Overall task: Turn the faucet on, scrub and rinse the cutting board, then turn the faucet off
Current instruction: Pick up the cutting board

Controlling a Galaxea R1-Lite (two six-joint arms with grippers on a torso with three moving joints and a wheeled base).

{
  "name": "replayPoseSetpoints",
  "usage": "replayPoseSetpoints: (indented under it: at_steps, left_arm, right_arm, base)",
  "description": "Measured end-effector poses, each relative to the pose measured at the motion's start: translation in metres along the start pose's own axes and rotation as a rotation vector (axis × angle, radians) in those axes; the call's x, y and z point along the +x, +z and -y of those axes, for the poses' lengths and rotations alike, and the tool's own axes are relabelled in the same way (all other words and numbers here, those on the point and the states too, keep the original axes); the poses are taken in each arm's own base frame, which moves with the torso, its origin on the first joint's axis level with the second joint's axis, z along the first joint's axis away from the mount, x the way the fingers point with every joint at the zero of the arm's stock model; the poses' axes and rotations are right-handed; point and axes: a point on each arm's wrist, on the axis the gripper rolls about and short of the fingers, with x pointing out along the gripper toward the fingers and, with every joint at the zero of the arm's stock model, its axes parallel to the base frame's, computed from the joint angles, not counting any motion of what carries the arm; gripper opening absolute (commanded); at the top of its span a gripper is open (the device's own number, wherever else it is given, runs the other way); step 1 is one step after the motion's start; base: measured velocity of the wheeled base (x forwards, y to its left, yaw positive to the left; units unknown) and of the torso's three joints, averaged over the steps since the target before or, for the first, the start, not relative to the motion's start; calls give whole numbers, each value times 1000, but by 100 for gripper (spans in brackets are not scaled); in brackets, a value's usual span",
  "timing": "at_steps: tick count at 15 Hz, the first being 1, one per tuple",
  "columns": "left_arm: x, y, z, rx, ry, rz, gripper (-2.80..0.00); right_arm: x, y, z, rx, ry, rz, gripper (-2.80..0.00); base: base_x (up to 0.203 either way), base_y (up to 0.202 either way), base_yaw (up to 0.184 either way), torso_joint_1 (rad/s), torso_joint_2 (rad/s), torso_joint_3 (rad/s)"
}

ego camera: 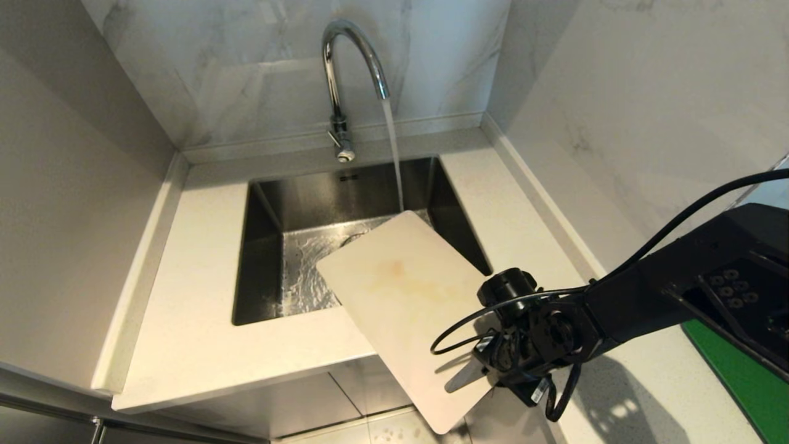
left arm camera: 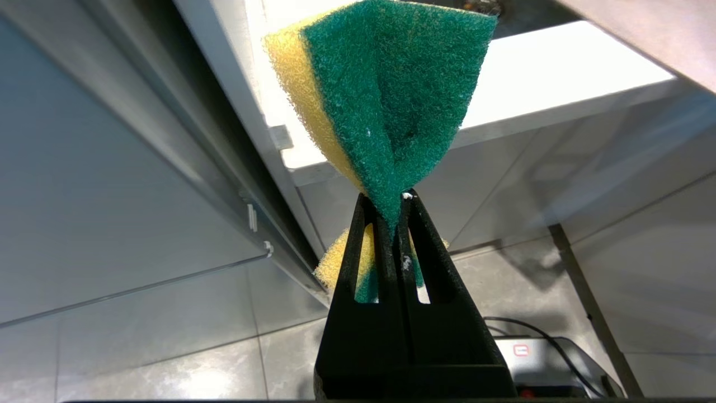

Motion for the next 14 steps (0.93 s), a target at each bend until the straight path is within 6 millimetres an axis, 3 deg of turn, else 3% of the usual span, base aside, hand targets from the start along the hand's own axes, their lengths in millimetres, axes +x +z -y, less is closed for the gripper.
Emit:
replayPoseSetpoints:
  at_steps: [4, 9, 14]
  left_arm:
    - [0, 0, 0, 0, 0, 1, -280]
    - [0, 0, 0, 0, 0, 2, -280]
    - [0, 0, 0, 0, 0, 1, -280]
  right_arm:
    - [-22, 3, -2, 0, 44, 29, -280]
    - [-79, 7, 0, -1, 105, 113, -280]
    - [-119, 6, 6, 4, 164, 141, -280]
  base:
    - [0, 0, 0, 0, 0, 0]
    - [0, 0, 0, 0, 0, 0]
    - [0, 0, 0, 0, 0, 0]
